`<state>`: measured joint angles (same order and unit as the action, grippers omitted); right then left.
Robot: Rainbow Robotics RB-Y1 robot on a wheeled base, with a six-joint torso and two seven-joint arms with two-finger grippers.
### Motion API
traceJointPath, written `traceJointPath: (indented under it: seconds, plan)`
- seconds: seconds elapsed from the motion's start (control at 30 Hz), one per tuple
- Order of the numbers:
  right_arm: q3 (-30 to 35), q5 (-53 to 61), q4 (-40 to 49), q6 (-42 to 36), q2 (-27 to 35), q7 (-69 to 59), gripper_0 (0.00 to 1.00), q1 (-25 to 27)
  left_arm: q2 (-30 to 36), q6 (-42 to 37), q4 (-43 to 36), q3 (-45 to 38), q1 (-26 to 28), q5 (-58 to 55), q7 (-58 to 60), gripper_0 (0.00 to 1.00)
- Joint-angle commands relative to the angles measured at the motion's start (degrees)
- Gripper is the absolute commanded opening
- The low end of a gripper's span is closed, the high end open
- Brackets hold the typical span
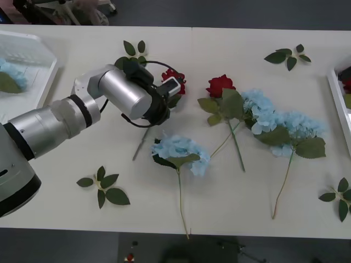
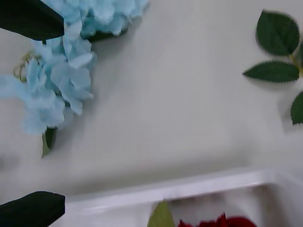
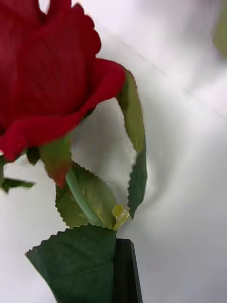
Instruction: Put the red flowers into the right box and the blue flowers into the left box
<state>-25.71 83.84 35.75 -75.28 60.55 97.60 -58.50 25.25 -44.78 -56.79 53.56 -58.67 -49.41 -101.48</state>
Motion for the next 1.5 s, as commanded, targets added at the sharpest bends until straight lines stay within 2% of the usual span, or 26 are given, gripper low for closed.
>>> traceJointPath:
  seconds: [0.03,0.1,0.27,0.37,0.4,0.43,0.57,0.73,0.83,1.0,1.23,1.5]
  plan:
    - [1.4,10.7,13.6,2.0,6.4,-4.2,0.94,7.1,6.0,-1.0,-10.0,-10.5,-2.6,-6.8,3.2,0.00]
    - [1.5,15.2,18.7,4.2,8.2,-4.2,0.94,10.9,7.6,-1.8,-13.4,-13.0,-2.5,-10.0,3.3,0.00]
    - [4.8,23.9,36.8,15.1,11.0,-4.4,0.94,26.6,10.4,0.0,-24.2,-21.2,0.1,-17.2,3.0,0.00]
    - [7.2,23.7,47.0,23.5,11.8,-6.4,0.94,36.2,8.5,6.5,-31.5,-25.0,4.6,-19.6,2.9,0.00]
    - [7.3,23.7,48.5,25.1,11.8,-7.0,0.94,37.5,8.0,8.2,-32.6,-25.6,5.7,-19.9,2.9,0.00]
    - [7.3,23.7,51.9,28.5,11.7,-8.3,0.94,40.4,6.4,12.8,-35.3,-26.3,7.8,-20.0,2.9,0.00]
    - [8.4,23.7,57.2,34.8,10.9,-7.4,0.94,45.3,3.6,19.6,-38.6,-26.4,9.5,-18.7,2.2,0.00]
    - [15.9,26.3,61.8,34.6,8.9,-1.5,0.95,50.5,1.6,19.8,-41.4,-27.3,9.2,-16.3,2.5,0.00]
    - [19.6,27.9,64.2,33.5,7.4,1.7,0.95,51.9,0.9,19.9,-41.6,-27.3,9.3,-16.0,2.6,0.00]
    - [22.2,28.3,68.0,34.3,3.3,8.4,0.94,51.8,0.1,19.9,-41.2,-27.3,9.2,-15.6,3.0,0.00]
    - [23.2,28.3,72.4,36.9,-4.0,22.0,0.95,51.6,-0.1,20.7,-41.2,-27.3,9.2,-17.0,4.2,0.00]
    - [23.3,31.9,73.1,36.5,-12.5,39.6,0.94,51.6,-0.1,20.7,-41.2,-27.3,9.2,-17.0,4.2,0.00]
